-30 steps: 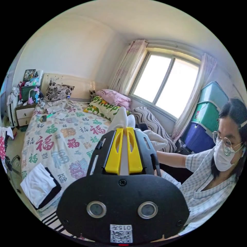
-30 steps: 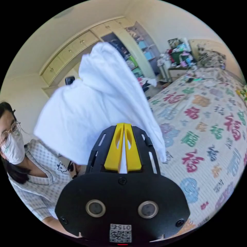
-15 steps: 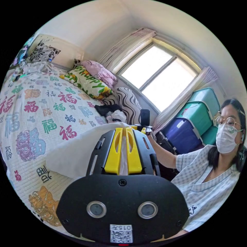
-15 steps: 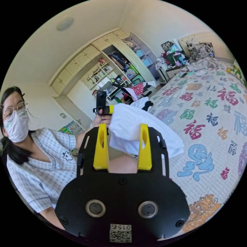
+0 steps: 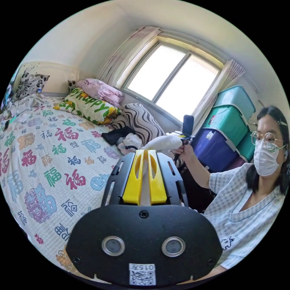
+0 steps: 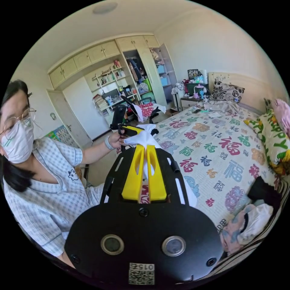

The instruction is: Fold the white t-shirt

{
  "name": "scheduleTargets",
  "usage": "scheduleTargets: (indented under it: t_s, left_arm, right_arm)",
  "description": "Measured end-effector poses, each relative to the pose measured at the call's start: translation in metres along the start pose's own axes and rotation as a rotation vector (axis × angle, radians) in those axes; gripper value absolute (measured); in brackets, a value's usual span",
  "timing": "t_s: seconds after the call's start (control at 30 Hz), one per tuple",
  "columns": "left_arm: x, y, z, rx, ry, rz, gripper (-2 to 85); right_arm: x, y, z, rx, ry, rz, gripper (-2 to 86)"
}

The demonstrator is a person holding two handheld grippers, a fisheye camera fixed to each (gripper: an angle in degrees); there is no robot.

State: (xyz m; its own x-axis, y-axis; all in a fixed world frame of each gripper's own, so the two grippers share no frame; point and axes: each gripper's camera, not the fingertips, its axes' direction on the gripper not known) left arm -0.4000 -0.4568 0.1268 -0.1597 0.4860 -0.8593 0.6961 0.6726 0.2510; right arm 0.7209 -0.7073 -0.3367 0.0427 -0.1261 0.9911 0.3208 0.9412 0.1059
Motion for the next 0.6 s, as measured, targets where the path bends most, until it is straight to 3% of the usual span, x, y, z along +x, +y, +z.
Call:
scheduleTargets:
  t_s: [0.2, 0.33, 0.37, 0.5, 0.6]
  left_arm:
    - [-0.004, 0.036, 0.016, 0.032, 0.059, -0.111, -0.4]
    - [0.021, 0.041, 0.029, -0.048, 0.021, -0.058, -0.3]
    - [0.027, 0.042, 0.033, -0.075, 0.006, -0.040, -0.3]
    - [0.060, 0.054, 0.050, -0.179, -0.087, 0.056, 0.8]
    - [0.072, 0.082, 0.048, -0.114, -0.166, 0.017, 4.4]
  right_arm:
    - [-0.008, 0.040, -0.009, -0.063, -0.019, 0.032, 2.5]
    - [0.006, 0.101, -0.010, 0.094, -0.190, 0.192, 6.1]
    - [0.004, 0.118, -0.011, 0.146, -0.195, 0.208, 3.4]
    - [-0.015, 0.144, -0.018, 0.169, -0.107, 0.192, 0.4]
    - [-0.035, 0.146, -0.039, 0.182, -0.034, 0.159, -0.3]
